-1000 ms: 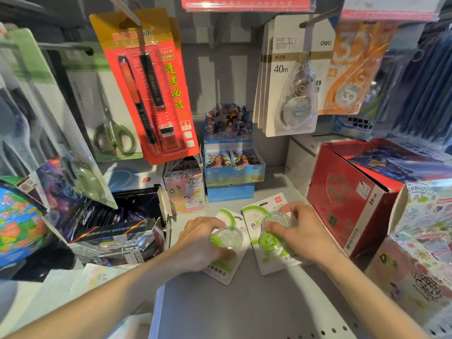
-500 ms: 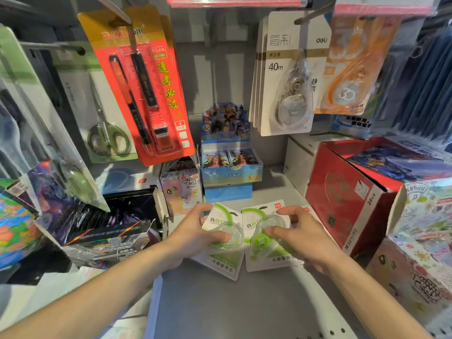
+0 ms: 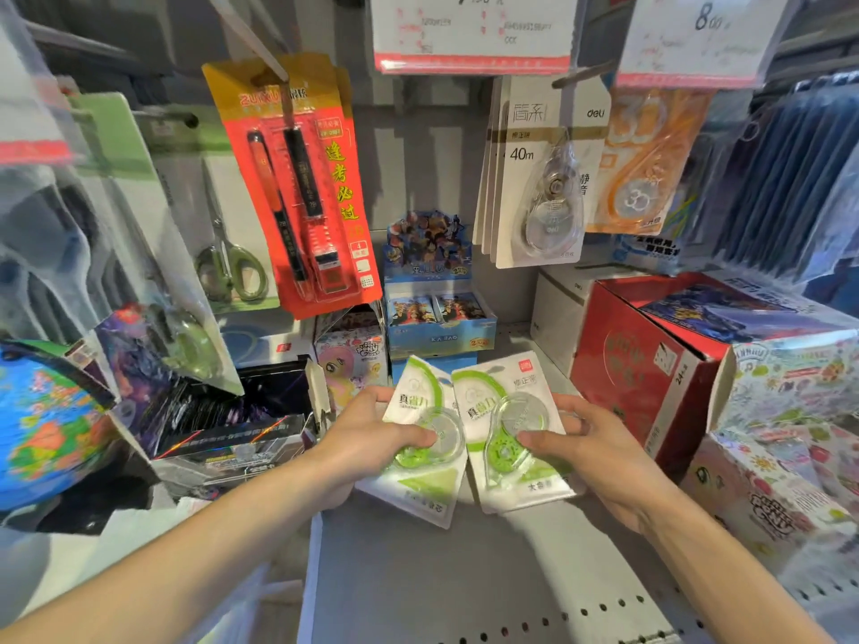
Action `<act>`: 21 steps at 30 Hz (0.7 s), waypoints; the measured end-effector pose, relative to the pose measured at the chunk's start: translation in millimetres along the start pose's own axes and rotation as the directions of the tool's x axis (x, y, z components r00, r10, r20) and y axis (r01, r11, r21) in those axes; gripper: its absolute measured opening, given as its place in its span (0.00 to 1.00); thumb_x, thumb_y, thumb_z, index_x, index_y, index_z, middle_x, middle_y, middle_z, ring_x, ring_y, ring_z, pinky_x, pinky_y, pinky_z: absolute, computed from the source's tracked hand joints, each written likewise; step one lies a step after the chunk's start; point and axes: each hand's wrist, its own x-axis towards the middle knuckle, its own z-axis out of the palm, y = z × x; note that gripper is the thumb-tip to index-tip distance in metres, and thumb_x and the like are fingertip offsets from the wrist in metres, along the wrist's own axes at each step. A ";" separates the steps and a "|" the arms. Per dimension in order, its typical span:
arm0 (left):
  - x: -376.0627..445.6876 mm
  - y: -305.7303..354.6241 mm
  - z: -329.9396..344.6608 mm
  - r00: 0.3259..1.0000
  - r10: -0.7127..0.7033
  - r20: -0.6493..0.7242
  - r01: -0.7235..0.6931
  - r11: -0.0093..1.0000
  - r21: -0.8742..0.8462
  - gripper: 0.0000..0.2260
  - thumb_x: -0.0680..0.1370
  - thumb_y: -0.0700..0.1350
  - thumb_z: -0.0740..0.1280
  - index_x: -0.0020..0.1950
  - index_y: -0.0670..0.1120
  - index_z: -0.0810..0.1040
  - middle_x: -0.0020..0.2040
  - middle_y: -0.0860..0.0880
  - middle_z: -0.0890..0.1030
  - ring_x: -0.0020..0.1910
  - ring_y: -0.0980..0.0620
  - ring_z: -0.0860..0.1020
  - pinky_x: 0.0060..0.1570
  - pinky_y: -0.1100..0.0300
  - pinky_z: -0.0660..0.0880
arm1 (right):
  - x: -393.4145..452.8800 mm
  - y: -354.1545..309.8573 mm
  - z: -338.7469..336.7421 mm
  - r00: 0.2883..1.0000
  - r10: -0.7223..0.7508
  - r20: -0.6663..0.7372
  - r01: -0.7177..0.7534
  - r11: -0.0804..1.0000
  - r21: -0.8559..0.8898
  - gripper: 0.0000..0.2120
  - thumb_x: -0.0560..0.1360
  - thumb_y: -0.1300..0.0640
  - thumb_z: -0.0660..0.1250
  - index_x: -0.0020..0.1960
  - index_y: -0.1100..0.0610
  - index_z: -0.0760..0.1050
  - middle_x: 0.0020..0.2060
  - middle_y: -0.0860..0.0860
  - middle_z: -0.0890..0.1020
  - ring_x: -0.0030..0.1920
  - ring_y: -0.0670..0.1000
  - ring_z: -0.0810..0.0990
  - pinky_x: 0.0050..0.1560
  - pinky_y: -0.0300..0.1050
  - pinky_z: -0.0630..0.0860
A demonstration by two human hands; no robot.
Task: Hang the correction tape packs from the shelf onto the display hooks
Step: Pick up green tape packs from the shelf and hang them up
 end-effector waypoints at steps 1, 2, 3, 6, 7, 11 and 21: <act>-5.0 3.1 -1.1 1.000 0.031 0.000 -0.031 0.999 -0.017 0.23 0.69 0.38 0.81 0.60 0.49 0.76 0.51 0.49 0.88 0.50 0.50 0.87 0.52 0.53 0.83 | -6.1 -2.7 0.5 1.000 -0.023 -0.005 0.023 1.000 -0.001 0.24 0.72 0.69 0.77 0.65 0.61 0.76 0.51 0.59 0.89 0.49 0.63 0.89 0.50 0.59 0.86; -11.1 6.9 -2.3 0.998 0.064 -0.005 -0.064 0.997 -0.033 0.22 0.70 0.37 0.80 0.59 0.48 0.77 0.51 0.49 0.88 0.50 0.49 0.87 0.54 0.50 0.83 | -12.6 -6.5 1.3 0.998 -0.053 -0.017 0.053 0.999 -0.001 0.23 0.72 0.68 0.77 0.65 0.61 0.76 0.51 0.58 0.89 0.49 0.63 0.90 0.49 0.58 0.87; -17.1 10.5 -3.9 0.995 0.099 -0.018 -0.100 0.994 -0.049 0.21 0.70 0.36 0.80 0.58 0.47 0.78 0.49 0.50 0.89 0.48 0.50 0.88 0.54 0.51 0.83 | -19.4 -11.0 2.5 0.996 -0.087 -0.031 0.087 0.996 0.001 0.23 0.72 0.68 0.78 0.64 0.59 0.77 0.51 0.58 0.90 0.49 0.63 0.90 0.48 0.58 0.87; -35.6 22.2 -10.0 0.975 0.219 -0.044 -0.222 0.969 -0.104 0.21 0.70 0.35 0.80 0.57 0.49 0.77 0.46 0.56 0.89 0.45 0.56 0.87 0.45 0.62 0.83 | -40.4 -29.0 7.5 0.981 -0.189 -0.052 0.190 0.982 0.019 0.26 0.68 0.62 0.79 0.64 0.56 0.76 0.53 0.55 0.90 0.49 0.62 0.90 0.47 0.59 0.87; -41.0 25.3 -12.1 0.964 0.262 -0.049 -0.266 0.957 -0.119 0.21 0.70 0.36 0.80 0.58 0.49 0.77 0.47 0.57 0.89 0.45 0.57 0.87 0.43 0.65 0.82 | -46.9 -35.4 9.0 0.972 -0.225 -0.060 0.227 0.974 0.021 0.28 0.66 0.60 0.80 0.64 0.55 0.76 0.53 0.54 0.90 0.49 0.61 0.90 0.45 0.56 0.87; -64.8 39.1 -22.1 0.914 0.392 -0.103 -0.405 0.898 -0.174 0.21 0.70 0.40 0.81 0.58 0.51 0.77 0.50 0.57 0.88 0.47 0.58 0.87 0.44 0.63 0.81 | -66.1 -58.7 13.6 0.936 -0.344 -0.073 0.347 0.938 0.023 0.28 0.64 0.57 0.80 0.63 0.53 0.77 0.54 0.55 0.89 0.49 0.62 0.90 0.45 0.58 0.87; -115.3 79.6 -31.1 0.778 0.531 -0.336 -0.597 0.792 -0.130 0.23 0.70 0.44 0.81 0.62 0.56 0.78 0.54 0.54 0.88 0.53 0.52 0.87 0.57 0.47 0.80 | -76.6 -108.4 9.4 0.816 -0.578 0.017 0.578 0.816 0.004 0.22 0.68 0.55 0.80 0.60 0.47 0.80 0.55 0.52 0.89 0.54 0.54 0.89 0.50 0.44 0.85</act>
